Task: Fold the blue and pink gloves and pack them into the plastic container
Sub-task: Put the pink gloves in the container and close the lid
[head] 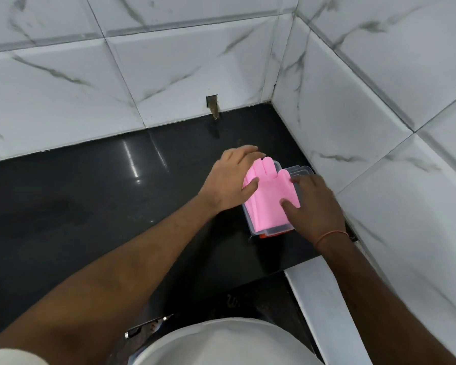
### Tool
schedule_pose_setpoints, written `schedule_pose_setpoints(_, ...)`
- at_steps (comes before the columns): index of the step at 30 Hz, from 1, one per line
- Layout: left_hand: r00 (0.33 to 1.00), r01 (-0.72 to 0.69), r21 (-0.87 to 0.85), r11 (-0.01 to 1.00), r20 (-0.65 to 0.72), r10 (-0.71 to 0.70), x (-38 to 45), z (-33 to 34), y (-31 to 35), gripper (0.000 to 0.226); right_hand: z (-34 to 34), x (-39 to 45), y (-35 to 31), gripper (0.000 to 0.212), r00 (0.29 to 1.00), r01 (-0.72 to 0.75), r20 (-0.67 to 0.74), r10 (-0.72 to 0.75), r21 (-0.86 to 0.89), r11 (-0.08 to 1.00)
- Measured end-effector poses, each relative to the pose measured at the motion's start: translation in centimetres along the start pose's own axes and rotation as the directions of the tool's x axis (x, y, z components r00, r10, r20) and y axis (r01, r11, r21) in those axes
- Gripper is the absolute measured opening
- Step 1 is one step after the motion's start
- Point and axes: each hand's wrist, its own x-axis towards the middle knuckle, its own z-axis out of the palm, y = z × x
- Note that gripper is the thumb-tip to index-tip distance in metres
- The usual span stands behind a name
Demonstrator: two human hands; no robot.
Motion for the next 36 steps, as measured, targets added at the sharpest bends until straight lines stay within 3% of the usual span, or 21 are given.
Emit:
schedule_pose_setpoints(2, 0.968, -0.234, 0.085, 0.968, 0.115, 0.224, 1.3, -1.5, 0.0, 0.053, 0.1, -0.8, -1.2, 0.053, 0.989, 0.131, 0.072, -0.130, -0.010, 0.991)
schedule_pose_setpoints(4, 0.919, -0.347, 0.132, 0.929, 0.245, 0.308, 2.9, -2.1, 0.5, 0.053, 0.9, -0.9, -2.3, 0.052, 0.971, 0.183, 0.170, -0.170, -0.061, 0.981)
schedule_pose_setpoints(8, 0.842, -0.401, 0.163, 0.902, 0.453, 0.292, 5.3, -1.3, 1.8, 0.063, 2.5, 0.0, -2.8, 0.060, 0.955, 0.180, 0.266, -0.134, -0.156, 0.971)
schedule_pose_setpoints(13, 0.755, -0.452, 0.217, 0.865, 0.611, 0.240, 6.7, 0.4, 2.4, 0.059, 4.2, 1.3, -2.2, 0.068, 0.957, 0.150, 0.274, -0.096, -0.183, 0.972)
schedule_pose_setpoints(19, 0.711, -0.388, 0.167, 0.906, 0.680, 0.179, 7.9, 1.4, 1.8, 0.040, 6.1, 2.6, -1.5, 0.066, 0.942, 0.160, 0.318, -0.104, -0.158, 0.974)
schedule_pose_setpoints(23, 0.685, -0.434, 0.179, 0.883, 0.702, 0.195, 8.6, 2.9, 1.2, 0.035, 7.0, 4.1, -1.3, 0.069, 0.920, 0.153, 0.381, -0.089, -0.144, 0.978)
schedule_pose_setpoints(32, 0.522, -0.479, 0.074, 0.875, 0.825, 0.216, 10.0, 4.0, 0.0, 0.045, 8.2, 5.3, -0.6, 0.080, 0.911, 0.126, 0.407, -0.067, -0.120, 0.985)
schedule_pose_setpoints(33, 0.519, -0.546, 0.102, 0.832, 0.820, 0.240, 10.1, 4.2, -0.1, 0.044, 8.3, 5.5, -0.7, 0.080, 0.910, 0.123, 0.410, -0.070, -0.105, 0.987)
schedule_pose_setpoints(36, 0.548, -0.552, 0.128, 0.824, 0.801, 0.242, 10.1, 4.2, 0.0, 0.040, 8.4, 5.7, -0.7, 0.077, 0.911, 0.109, 0.408, -0.068, -0.078, 0.991)
